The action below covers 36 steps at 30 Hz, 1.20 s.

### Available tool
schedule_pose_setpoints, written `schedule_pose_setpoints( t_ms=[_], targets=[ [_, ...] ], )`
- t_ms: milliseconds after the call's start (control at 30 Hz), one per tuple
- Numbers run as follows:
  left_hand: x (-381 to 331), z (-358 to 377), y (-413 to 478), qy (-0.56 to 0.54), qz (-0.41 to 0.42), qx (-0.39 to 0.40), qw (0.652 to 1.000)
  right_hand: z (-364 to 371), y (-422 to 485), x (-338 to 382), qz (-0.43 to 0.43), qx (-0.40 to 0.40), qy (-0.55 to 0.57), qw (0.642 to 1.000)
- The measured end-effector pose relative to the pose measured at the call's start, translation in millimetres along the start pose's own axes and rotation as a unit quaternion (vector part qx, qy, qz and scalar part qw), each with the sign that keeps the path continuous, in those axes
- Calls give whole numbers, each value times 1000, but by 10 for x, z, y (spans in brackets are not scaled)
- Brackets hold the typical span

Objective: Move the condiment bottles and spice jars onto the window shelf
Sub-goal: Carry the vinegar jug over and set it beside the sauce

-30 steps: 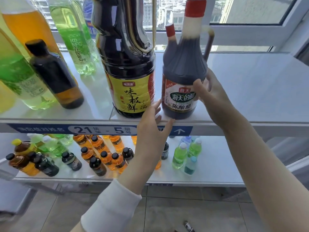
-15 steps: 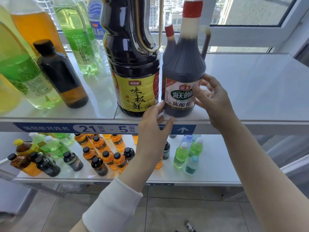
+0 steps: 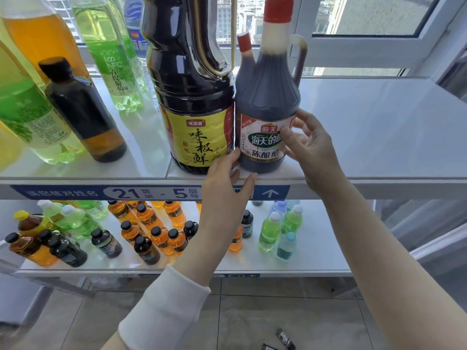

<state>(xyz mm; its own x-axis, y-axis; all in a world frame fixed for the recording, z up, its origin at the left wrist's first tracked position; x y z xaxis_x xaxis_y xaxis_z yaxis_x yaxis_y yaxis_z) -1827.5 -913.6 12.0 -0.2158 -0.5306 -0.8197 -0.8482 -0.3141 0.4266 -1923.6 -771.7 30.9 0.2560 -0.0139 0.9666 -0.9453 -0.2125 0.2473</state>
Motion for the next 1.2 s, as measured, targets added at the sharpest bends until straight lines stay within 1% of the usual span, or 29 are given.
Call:
schedule_pose_setpoints(
  t_ms=[233,333,400,500,567,633,700,800,867,933,1000,1033,1100,1200],
  targets=[
    [18,43,-20,3,-12,-5,1000,23,-29,-25,0,-14,-3,1000],
    [2,41,-35,15,-1,-8,1000,45,-73,-49,14,-22,4,1000],
    [-23,20,-71,19,17,-7,1000,21,-175,-43,19,-56,-8,998],
    [-66,-36,-193,39,54,-8,998,-97,-529,1,-27,-163,-29,986],
    [-110,-95,-327,54,93,-10,994,-132,-858,-29,-59,-213,-75,972],
    [-123,-164,-487,66,125,2,990,-94,-1208,-129,-68,-234,-161,957],
    [-79,-225,-669,79,144,36,986,16,-1555,-272,-63,-226,-266,935],
    [96,-280,-1062,120,179,111,970,266,-2092,-512,-31,-188,-390,901],
    [329,-293,-1393,168,184,186,950,456,-2481,-666,-3,-167,-445,880],
    [592,-315,-1747,218,173,264,923,615,-2888,-836,50,-146,-488,859],
    [751,-360,-2102,257,171,322,895,717,-3311,-975,122,-122,-508,844],
    [798,-366,-2276,269,171,352,880,745,-3524,-1020,157,-119,-503,842],
    [870,-328,-2643,293,180,416,842,771,-3974,-1051,207,-130,-493,835],
    [835,-175,-3218,307,217,487,788,696,-4692,-1074,271,-162,-503,805]
  ],
)
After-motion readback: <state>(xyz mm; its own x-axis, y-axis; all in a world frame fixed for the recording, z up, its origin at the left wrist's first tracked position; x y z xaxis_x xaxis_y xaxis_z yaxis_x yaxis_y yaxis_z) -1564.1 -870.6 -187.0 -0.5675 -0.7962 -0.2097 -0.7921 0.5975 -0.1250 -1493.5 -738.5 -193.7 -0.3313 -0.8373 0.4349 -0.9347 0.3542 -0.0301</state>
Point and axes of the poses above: each hand's wrist, its own y-axis towards the middle knuckle, its own z-axis out of the palm, x = y × z, the point moved 6 cm from there along y, towards the middle knuckle, and after that the axes turned 1 degree about z, right-handed, at the moved point
